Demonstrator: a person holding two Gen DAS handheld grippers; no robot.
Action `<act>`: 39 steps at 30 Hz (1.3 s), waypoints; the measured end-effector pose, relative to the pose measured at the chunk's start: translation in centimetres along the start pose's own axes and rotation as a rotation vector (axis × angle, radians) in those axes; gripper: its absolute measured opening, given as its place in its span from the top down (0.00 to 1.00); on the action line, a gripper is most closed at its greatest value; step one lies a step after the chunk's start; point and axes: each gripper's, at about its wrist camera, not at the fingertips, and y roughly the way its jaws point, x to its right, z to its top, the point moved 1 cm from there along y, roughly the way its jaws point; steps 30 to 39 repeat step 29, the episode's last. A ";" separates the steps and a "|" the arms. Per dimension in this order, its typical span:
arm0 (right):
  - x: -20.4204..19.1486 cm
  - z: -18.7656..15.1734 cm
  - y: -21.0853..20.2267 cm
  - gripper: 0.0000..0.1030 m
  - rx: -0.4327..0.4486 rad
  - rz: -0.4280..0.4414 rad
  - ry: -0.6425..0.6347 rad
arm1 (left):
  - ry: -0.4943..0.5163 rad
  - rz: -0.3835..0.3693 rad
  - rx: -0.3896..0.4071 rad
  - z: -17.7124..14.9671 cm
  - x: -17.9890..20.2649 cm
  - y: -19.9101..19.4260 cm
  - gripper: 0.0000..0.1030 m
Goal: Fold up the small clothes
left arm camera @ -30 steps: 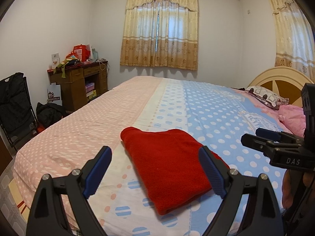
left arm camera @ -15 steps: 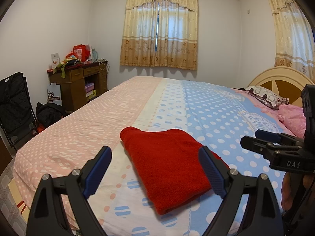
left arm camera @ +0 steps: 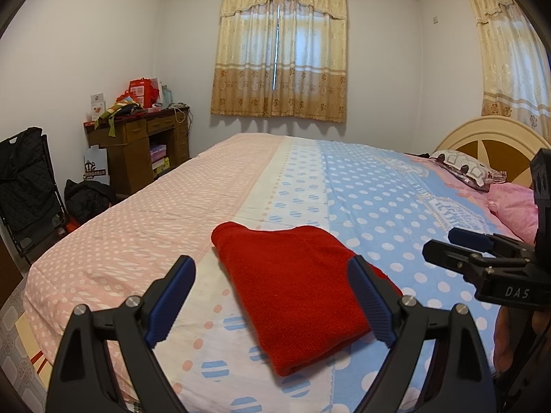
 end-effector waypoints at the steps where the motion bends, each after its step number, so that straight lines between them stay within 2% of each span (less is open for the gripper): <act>1: 0.0 0.0 0.0 0.22 0.000 0.001 0.000 | -0.005 0.009 0.000 0.0 -0.1 0.0 0.00; 5: -0.1 0.0 0.0 0.22 -0.001 0.000 -0.001 | -0.011 -0.006 0.007 0.2 -0.3 -0.2 0.00; 17: 0.0 0.0 -0.2 0.22 -0.002 0.007 -0.007 | -0.046 0.058 0.011 0.5 -1.4 -0.1 0.00; 24: 0.0 0.1 0.0 0.22 -0.002 0.004 -0.005 | -0.027 0.089 0.020 0.6 -1.6 0.1 0.00; 39: -0.4 -0.4 -0.2 0.22 -0.010 0.010 -0.010 | -0.010 0.076 0.036 0.5 -1.3 -0.1 0.00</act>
